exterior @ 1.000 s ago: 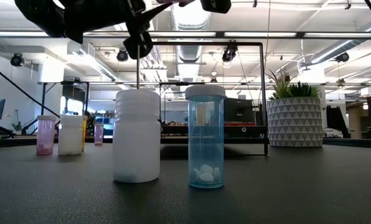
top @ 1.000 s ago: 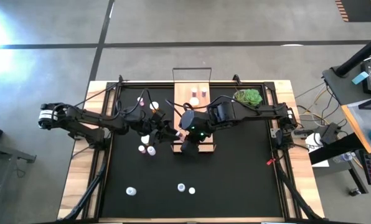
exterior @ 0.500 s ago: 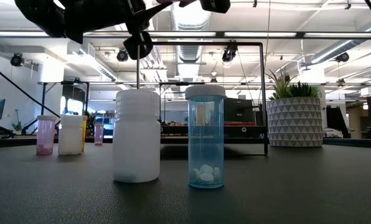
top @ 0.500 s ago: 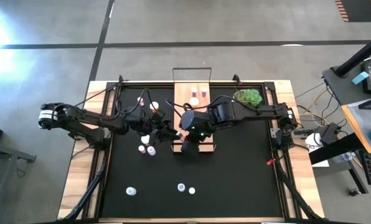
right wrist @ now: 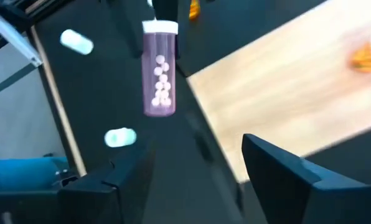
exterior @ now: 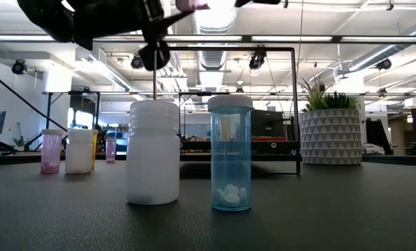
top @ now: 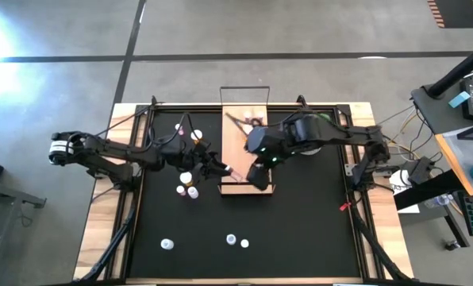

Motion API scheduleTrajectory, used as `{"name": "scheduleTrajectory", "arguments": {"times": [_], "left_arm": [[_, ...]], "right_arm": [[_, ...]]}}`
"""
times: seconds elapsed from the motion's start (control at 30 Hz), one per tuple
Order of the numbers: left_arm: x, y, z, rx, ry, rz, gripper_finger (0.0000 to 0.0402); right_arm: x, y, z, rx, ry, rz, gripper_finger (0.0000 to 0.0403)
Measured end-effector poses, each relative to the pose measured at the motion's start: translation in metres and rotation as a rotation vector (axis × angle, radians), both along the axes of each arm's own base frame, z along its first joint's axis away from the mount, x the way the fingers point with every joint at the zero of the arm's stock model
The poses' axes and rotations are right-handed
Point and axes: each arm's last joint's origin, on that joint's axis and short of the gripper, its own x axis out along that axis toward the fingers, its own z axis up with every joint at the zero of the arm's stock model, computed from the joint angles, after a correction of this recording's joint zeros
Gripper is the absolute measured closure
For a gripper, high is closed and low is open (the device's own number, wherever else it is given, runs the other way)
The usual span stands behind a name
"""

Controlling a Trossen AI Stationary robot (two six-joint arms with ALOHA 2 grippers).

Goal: Pick and place medicine bottles onto shelf by color
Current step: Put the bottom right pink pill bottle on the shelf

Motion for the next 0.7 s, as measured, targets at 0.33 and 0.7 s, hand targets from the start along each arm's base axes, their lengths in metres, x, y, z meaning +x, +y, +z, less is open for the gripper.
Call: {"name": "scheduleTrajectory", "arguments": {"times": [0.33,0.7], "left_arm": [[-0.001,0.043,-0.009,0.062,0.172,0.192,0.0297],[0.018,0.076,0.01,0.253,0.571,0.32,0.0297]], "right_arm": [[-0.041,-0.008,0.025,-0.17,0.016,-0.095,0.0174],[-0.063,-0.018,0.029,-0.339,0.111,-0.05,0.0176]]}}
